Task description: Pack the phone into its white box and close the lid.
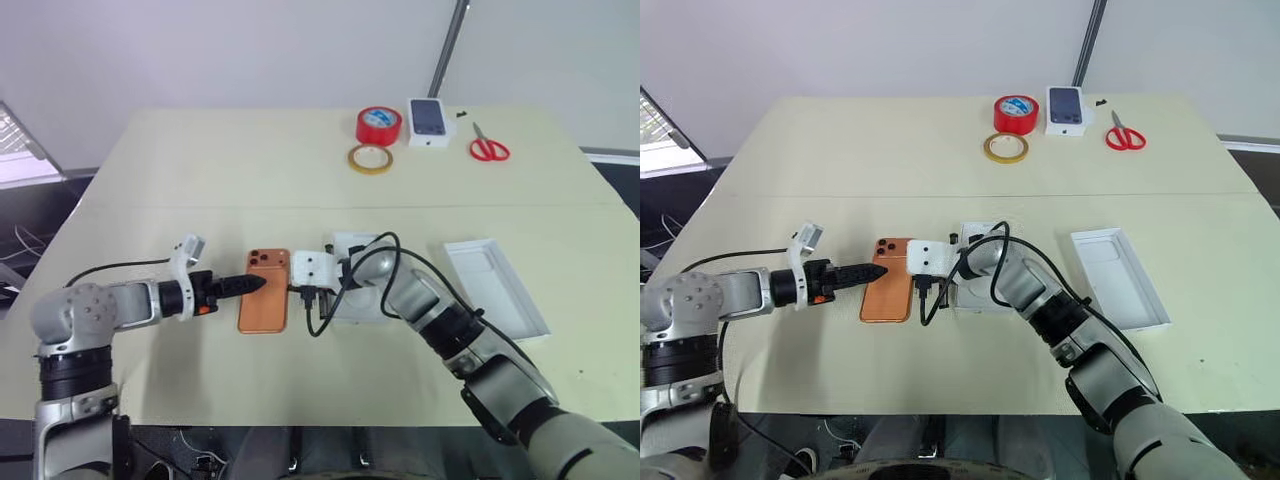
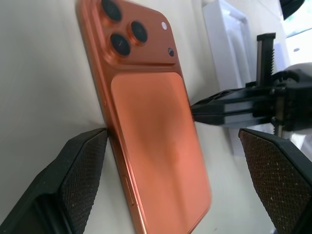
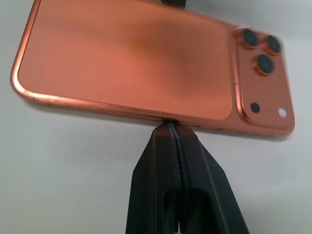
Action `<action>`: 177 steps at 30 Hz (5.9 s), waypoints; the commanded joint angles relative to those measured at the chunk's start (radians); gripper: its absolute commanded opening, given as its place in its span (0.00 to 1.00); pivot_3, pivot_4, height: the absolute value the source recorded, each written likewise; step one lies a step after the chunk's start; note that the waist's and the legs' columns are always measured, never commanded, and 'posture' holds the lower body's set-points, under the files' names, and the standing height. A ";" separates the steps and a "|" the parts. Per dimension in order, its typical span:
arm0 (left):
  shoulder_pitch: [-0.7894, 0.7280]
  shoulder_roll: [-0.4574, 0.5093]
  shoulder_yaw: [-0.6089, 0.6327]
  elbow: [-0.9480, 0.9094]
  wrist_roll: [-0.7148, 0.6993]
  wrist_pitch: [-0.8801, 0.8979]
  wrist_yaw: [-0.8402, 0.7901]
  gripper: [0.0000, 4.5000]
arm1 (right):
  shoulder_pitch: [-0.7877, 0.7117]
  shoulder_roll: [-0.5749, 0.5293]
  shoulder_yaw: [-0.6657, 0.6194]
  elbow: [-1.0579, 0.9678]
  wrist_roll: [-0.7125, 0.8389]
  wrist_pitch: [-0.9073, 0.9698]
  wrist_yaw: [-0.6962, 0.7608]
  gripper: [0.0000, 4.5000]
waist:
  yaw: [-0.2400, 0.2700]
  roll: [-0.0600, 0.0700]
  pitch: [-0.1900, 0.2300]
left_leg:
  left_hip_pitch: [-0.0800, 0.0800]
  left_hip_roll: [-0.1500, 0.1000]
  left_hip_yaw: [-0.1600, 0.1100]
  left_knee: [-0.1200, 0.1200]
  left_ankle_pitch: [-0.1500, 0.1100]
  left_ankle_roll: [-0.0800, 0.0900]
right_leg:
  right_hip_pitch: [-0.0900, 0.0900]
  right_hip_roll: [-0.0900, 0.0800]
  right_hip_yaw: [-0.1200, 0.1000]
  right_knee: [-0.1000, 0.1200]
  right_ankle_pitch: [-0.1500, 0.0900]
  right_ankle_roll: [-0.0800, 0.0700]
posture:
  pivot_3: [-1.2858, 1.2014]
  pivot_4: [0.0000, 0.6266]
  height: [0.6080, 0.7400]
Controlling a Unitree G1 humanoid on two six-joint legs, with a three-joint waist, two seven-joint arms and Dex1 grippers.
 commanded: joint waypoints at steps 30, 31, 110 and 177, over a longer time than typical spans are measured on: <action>0.027 -0.091 0.199 0.088 -0.151 0.105 -0.021 0.00 | 0.138 -0.073 -0.404 -0.347 0.528 0.179 0.133 0.19 | -0.004 -0.008 0.006 | -0.012 0.001 -0.001 -0.005 0.004 -0.006 | -0.010 0.001 0.000 0.000 0.000 0.000 | 0.52 0.24 1.00; 0.026 -0.112 0.224 0.066 -0.170 0.099 -0.018 0.00 | 0.172 -0.107 -0.418 -0.402 0.552 0.192 0.148 0.29 | -0.001 -0.008 0.006 | -0.014 0.001 -0.002 -0.004 0.004 -0.006 | -0.012 0.001 0.000 0.000 0.000 0.000 | 0.52 0.24 1.00; -0.264 -0.150 0.013 0.113 -0.139 0.018 0.115 0.82 | 0.401 -0.396 -0.400 -0.334 0.305 -0.180 0.022 0.67 | -0.003 -0.018 0.013 | -0.020 0.002 -0.001 -0.003 0.010 -0.016 | -0.020 0.003 0.000 0.003 0.000 0.000 | 0.52 0.24 1.00; -0.109 -0.068 -0.475 0.006 0.466 -0.935 -0.454 0.97 | 0.693 -0.678 -0.842 -0.521 0.389 0.126 -0.063 1.00 | 0.021 -0.012 0.012 | -0.021 0.004 0.000 0.011 -0.001 0.003 | -0.009 0.002 0.001 -0.002 0.000 0.000 | 0.52 0.24 1.00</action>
